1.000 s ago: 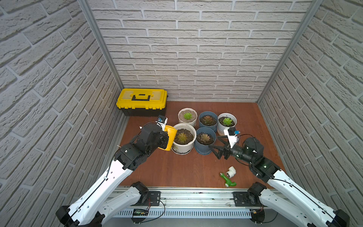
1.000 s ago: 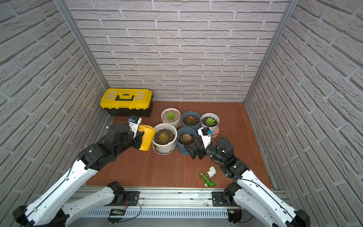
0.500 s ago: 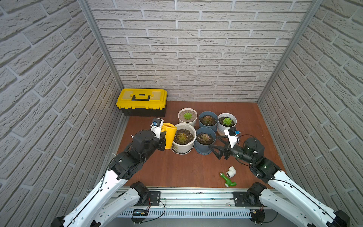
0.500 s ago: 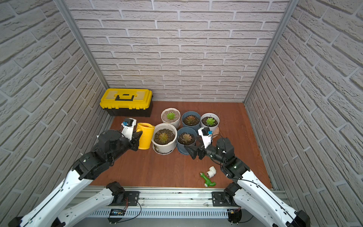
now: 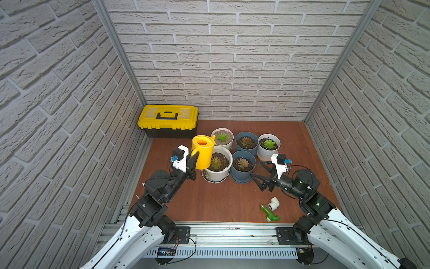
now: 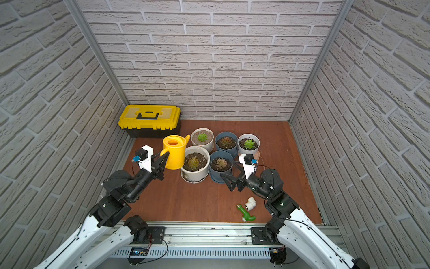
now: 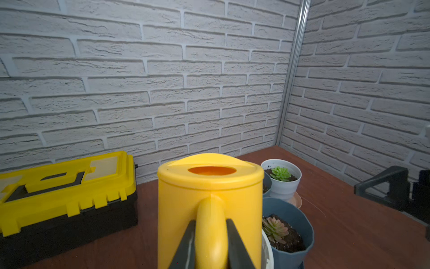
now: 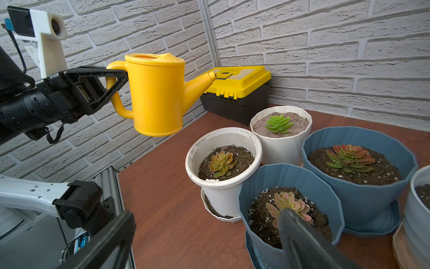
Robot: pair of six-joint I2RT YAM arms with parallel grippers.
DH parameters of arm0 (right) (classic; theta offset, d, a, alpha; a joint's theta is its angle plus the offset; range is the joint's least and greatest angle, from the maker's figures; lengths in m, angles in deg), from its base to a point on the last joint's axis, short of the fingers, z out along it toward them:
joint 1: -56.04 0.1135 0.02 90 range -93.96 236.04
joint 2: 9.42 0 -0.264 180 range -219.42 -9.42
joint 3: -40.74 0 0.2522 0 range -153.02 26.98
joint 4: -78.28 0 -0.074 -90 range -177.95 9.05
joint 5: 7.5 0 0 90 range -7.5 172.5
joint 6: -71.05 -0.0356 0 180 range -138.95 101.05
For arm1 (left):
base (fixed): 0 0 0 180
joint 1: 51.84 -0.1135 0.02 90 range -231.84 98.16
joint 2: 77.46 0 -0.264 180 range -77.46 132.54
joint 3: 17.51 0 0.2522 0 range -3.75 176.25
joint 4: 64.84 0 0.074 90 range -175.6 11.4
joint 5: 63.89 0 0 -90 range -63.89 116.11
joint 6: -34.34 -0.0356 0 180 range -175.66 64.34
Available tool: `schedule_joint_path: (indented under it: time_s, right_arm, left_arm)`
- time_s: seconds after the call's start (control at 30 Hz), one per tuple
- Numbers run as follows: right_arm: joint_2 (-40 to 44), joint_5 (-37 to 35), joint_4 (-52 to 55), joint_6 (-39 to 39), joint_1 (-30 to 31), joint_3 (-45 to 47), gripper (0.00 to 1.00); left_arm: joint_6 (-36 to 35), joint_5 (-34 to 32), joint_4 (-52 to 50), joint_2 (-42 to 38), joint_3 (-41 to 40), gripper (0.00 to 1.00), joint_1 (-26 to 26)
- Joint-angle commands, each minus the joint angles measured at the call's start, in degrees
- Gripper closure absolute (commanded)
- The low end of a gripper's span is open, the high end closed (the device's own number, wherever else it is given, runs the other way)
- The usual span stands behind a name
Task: Water the succulent around the soil edge
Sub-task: Water the soil of the potted plant with water.
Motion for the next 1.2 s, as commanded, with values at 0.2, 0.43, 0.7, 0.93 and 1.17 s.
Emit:
schedule_joint_path:
  time_s: [0.2, 0.43, 0.7, 0.93, 1.17]
  right_arm:
    - [1.0, -0.5, -3.7, -0.8, -0.1, 0.7, 0.01]
    - [0.6, -1.4, -2.7, -0.6, -0.1, 0.3, 0.01]
    - [-0.2, -1.6, -2.2, -0.6, -0.1, 0.0, 0.01]
    - [-0.3, -1.6, -2.1, -0.5, -0.1, -0.1, 0.01]
    - [-0.4, -1.5, -1.8, -0.5, -0.1, -0.3, 0.01]
  left_arm:
    - [-0.4, 7.9, 9.2, 12.1, 6.5, 1.0, -4.6]
    - [1.7, 12.6, -4.7, 25.3, 19.8, 1.0, -9.2]
    - [-0.3, 13.4, -18.7, 36.5, 32.2, 1.0, -9.4]
    - [-1.4, 14.1, -22.2, 43.9, 38.8, 1.0, -9.3]
    - [-1.6, 15.4, -23.7, 48.8, 43.0, 1.0, -9.3]
